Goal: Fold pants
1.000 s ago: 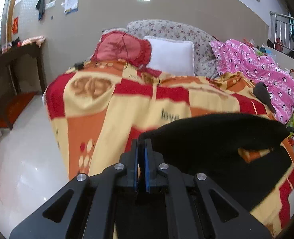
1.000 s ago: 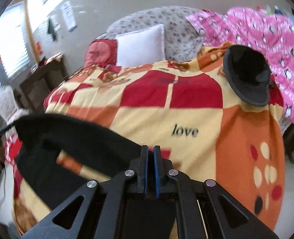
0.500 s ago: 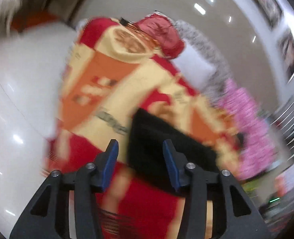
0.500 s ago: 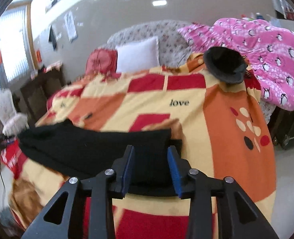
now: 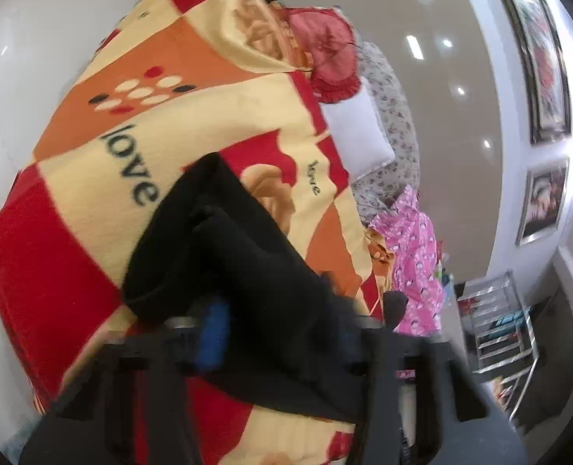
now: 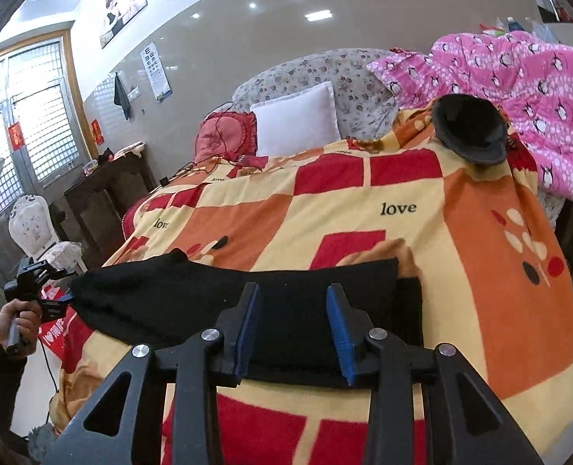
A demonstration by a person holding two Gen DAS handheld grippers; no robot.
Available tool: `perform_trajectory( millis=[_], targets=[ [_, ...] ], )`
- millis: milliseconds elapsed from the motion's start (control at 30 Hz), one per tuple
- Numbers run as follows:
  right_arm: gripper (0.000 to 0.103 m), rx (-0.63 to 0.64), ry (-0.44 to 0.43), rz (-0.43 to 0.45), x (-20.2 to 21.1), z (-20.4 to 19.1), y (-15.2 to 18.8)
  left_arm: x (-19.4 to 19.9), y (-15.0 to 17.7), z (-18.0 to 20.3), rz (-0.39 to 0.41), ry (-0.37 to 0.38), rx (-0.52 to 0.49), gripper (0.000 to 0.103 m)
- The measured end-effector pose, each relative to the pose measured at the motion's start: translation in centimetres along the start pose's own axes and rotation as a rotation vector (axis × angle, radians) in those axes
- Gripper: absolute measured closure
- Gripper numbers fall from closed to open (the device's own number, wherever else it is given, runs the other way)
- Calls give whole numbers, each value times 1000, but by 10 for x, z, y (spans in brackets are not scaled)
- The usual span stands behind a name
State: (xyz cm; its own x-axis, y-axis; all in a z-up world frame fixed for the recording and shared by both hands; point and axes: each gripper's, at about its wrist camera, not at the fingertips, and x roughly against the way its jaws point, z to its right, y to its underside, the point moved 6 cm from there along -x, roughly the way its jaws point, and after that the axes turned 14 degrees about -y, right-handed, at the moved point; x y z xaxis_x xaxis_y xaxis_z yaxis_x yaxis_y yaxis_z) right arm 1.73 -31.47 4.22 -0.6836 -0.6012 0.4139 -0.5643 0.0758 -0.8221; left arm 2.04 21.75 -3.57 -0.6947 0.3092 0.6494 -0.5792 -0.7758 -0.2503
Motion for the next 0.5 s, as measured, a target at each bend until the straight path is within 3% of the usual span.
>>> perform_trajectory(
  millis=[33,100,200,367,500],
  targets=[
    [66,-22,-9,4,3,1,0,1,2,3,12,-23,-33,98],
    [64,-85,-21,20,11,7,-1,10,7,5,61,-56,-101,98],
    [47,-274,-23,44,21,28,-2,10,13,12,108,-108,-193,98],
    [47,-606,-128,50,17,64,12,5,14,12,146,-152,-244,95],
    [47,-708,-87,-8,3,80,29,2,13,12,150,-154,-244,95]
  ],
)
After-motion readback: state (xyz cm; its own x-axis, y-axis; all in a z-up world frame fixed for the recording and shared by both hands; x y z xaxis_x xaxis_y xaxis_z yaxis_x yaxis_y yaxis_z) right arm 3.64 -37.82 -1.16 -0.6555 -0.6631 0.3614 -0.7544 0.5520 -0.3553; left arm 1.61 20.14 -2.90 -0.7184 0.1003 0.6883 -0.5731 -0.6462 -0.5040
